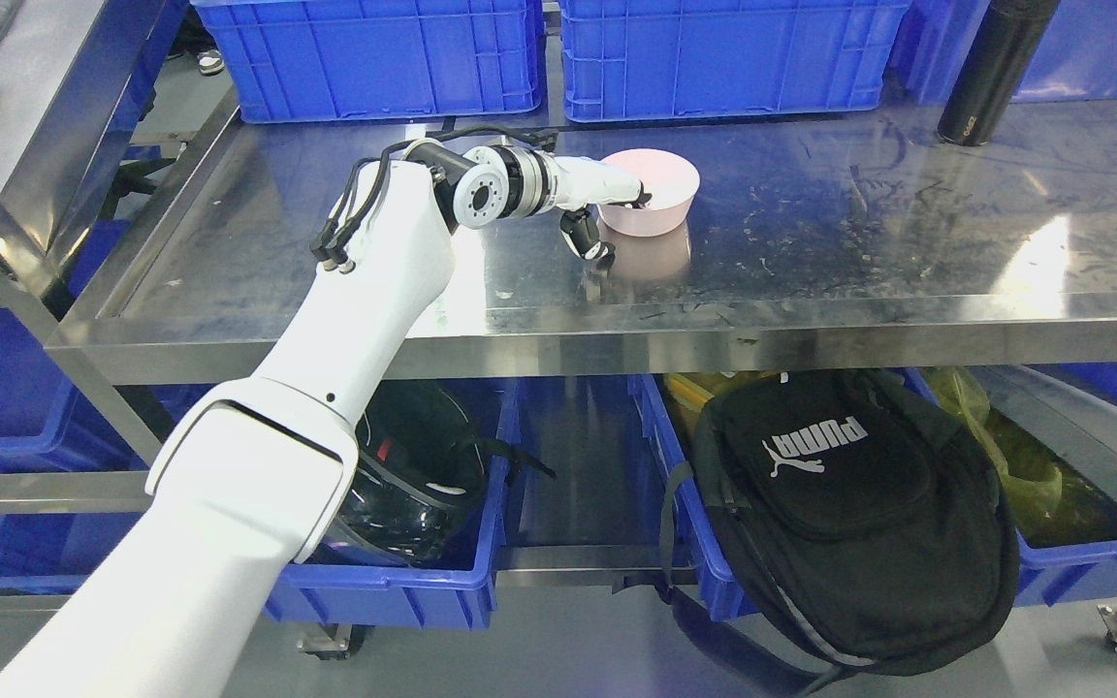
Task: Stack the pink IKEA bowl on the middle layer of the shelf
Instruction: 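Lift the pink bowl off the shelf with the left hand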
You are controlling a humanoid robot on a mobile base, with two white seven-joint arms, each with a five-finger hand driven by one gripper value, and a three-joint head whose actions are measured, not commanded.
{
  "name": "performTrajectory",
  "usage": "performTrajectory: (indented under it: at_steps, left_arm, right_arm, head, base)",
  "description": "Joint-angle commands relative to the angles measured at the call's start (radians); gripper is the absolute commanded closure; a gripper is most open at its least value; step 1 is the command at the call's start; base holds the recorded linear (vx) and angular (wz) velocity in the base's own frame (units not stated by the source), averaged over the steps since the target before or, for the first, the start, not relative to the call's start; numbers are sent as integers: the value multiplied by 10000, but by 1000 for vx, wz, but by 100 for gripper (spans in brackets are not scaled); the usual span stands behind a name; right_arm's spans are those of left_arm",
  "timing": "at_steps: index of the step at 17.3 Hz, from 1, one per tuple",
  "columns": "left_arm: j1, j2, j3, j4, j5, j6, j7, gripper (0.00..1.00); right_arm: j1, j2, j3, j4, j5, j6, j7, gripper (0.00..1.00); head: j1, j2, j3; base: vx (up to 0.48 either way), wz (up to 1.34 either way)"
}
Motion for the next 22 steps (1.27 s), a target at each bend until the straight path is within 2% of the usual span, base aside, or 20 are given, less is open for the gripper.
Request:
performTrajectory:
  at_steps: [1,4,9,12,19,22]
  left_arm:
    - [4,172,-308,334,-19,56,-50,50]
    - [4,172,-140,227,-19,56,-50,72]
    - [-516,172,779,150,-19,40,-142,94]
    - [-640,172,1193,134,-19,-234,-265,99]
    - [-594,172,1898,74,-4,-450,-311,100]
    - [-518,172,2711,-936,11,-680,-311,100]
  right_arm:
    - [230,-175,0,-175,0,14,14,0]
    - [230,-175,0,-175,0,14,14,0]
    - [230,-175,0,-175,0,14,14,0]
    - [230,-175,0,-175,0,14,14,0]
    - [230,-175,0,-175,0,14,14,0]
    - [230,-175,0,-175,0,14,14,0]
  head:
    - [0,0,0]
    - [0,0,0]
    - [0,0,0]
    - [0,0,0]
    - [0,0,0]
    - [0,0,0]
  base:
    - [12,-43]
    - [4,5]
    - [1,-3]
    - [1,-9]
    - [0,10]
    - [0,0]
